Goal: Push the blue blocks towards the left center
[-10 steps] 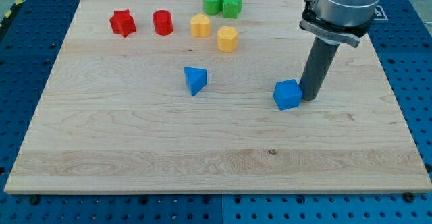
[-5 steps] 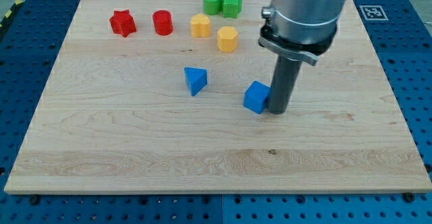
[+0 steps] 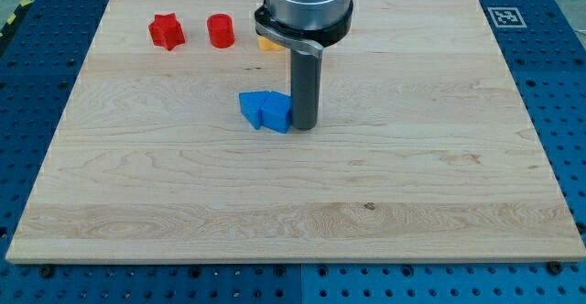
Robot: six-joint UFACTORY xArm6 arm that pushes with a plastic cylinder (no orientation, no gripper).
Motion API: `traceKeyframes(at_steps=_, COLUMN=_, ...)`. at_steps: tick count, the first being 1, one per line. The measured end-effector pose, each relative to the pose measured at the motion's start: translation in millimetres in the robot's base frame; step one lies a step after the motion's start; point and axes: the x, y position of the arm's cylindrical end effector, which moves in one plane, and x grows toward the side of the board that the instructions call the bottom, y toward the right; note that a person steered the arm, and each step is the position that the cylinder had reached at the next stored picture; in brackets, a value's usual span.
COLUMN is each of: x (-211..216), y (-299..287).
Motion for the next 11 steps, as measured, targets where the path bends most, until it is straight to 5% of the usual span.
traceKeyframes(at_steps=11, x=-34, y=-153)
